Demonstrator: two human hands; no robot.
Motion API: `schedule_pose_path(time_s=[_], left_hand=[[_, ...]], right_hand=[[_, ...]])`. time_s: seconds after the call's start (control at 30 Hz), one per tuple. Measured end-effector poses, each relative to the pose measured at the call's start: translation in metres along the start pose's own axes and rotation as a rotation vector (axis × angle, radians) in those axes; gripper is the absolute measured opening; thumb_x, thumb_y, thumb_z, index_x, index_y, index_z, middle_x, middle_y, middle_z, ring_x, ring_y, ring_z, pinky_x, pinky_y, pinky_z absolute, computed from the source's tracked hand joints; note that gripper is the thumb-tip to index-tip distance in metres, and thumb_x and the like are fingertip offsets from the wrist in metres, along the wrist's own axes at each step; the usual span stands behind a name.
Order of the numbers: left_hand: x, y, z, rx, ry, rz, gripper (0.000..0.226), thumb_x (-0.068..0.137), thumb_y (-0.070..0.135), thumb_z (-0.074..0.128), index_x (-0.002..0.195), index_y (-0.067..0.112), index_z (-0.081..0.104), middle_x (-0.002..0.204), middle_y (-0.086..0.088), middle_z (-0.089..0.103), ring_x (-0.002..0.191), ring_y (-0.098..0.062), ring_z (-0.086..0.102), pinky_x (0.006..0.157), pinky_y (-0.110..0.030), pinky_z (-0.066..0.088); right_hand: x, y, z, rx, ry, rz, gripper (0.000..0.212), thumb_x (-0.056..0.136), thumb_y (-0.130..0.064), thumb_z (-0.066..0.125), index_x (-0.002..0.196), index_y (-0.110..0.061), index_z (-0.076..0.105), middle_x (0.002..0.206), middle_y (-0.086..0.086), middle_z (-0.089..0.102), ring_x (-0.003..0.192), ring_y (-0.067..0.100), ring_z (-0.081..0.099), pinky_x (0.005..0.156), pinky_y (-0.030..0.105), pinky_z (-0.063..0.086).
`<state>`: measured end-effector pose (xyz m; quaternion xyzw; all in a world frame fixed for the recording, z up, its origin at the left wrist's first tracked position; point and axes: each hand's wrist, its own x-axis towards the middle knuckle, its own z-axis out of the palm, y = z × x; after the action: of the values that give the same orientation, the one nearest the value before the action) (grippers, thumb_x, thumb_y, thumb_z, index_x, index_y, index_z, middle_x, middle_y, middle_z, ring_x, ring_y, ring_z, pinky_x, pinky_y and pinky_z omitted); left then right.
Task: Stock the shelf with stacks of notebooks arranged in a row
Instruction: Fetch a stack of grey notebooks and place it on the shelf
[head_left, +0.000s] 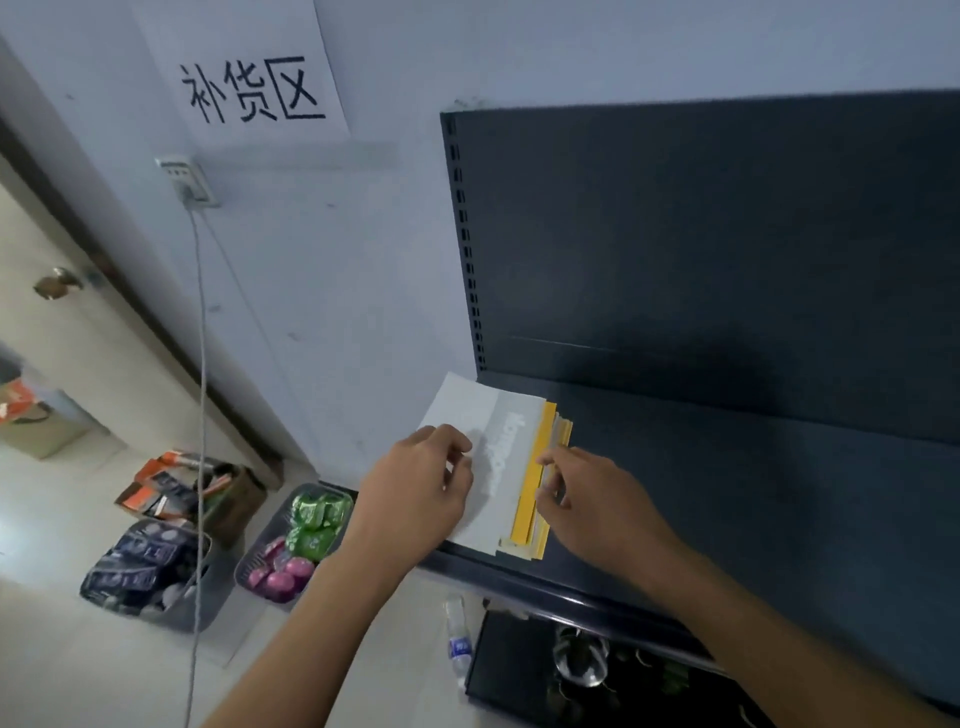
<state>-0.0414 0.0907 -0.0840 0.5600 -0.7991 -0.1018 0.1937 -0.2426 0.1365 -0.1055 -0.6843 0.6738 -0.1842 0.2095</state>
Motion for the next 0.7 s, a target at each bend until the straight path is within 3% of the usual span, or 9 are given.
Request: schedule_pose_path(time_s=[0.13, 0.23, 0.37, 0.5, 0.6, 0.7], left_hand=[[0.04, -0.013, 0.006, 0.01, 0.018, 0.047, 0.021, 0.095, 0.026, 0.056, 0.113, 0.02, 0.066, 0.1, 0.008, 0.062, 0.085, -0.013, 0.061, 0.075, -0.036, 0.056], [0.054, -0.018, 0.01, 0.018, -0.005, 0.02, 0.026, 0.094, 0.023, 0.058, 0.118, 0.014, 0.065, 0.111, -0.001, 0.06, 0.1, -0.021, 0.06, 0.082, -0.039, 0.054], [0.07, -0.026, 0.013, 0.17, -0.123, -0.054, 0.039, 0.097, 0.028, 0.054, 0.131, 0.011, 0.051, 0.127, -0.009, 0.05, 0.119, -0.027, 0.047, 0.088, -0.036, 0.05], [0.082, -0.034, 0.018, 0.274, -0.296, -0.157, 0.042, 0.097, 0.04, 0.052, 0.122, 0.007, 0.044, 0.118, -0.013, 0.05, 0.109, -0.031, 0.052, 0.081, -0.036, 0.047], [0.087, -0.038, 0.021, 0.265, -0.379, -0.153, 0.043, 0.097, 0.045, 0.051, 0.118, 0.009, 0.045, 0.11, -0.007, 0.05, 0.095, -0.027, 0.057, 0.072, -0.033, 0.043], [0.089, -0.045, 0.018, 0.261, -0.445, -0.108, 0.036, 0.097, 0.043, 0.051, 0.114, 0.012, 0.043, 0.106, -0.003, 0.048, 0.094, -0.026, 0.058, 0.07, -0.033, 0.041]], right_hand=[[0.024, 0.008, 0.002, 0.01, 0.028, 0.049, 0.031, 0.099, -0.031, 0.05, 0.129, -0.026, 0.056, 0.112, -0.012, 0.062, 0.096, 0.012, 0.06, 0.084, 0.037, 0.054], [0.029, 0.007, 0.006, 0.031, 0.005, 0.102, 0.025, 0.097, -0.031, 0.05, 0.121, -0.025, 0.058, 0.114, -0.012, 0.062, 0.093, 0.012, 0.061, 0.084, 0.039, 0.055], [0.042, 0.004, 0.009, 0.068, 0.02, 0.177, 0.033, 0.097, -0.033, 0.053, 0.129, -0.026, 0.057, 0.108, -0.012, 0.062, 0.093, 0.011, 0.062, 0.083, 0.038, 0.056], [0.05, -0.007, 0.017, 0.114, 0.05, 0.288, 0.027, 0.096, -0.03, 0.053, 0.122, -0.023, 0.057, 0.097, -0.008, 0.062, 0.081, 0.011, 0.061, 0.071, 0.033, 0.054], [0.052, -0.016, 0.029, 0.061, 0.044, 0.37, 0.01, 0.096, -0.03, 0.05, 0.093, -0.021, 0.053, 0.088, -0.004, 0.055, 0.077, 0.015, 0.056, 0.061, 0.032, 0.045], [0.056, -0.025, 0.039, 0.065, 0.027, 0.442, 0.013, 0.095, -0.03, 0.047, 0.091, -0.019, 0.052, 0.095, -0.001, 0.053, 0.083, 0.02, 0.058, 0.073, 0.038, 0.052]])
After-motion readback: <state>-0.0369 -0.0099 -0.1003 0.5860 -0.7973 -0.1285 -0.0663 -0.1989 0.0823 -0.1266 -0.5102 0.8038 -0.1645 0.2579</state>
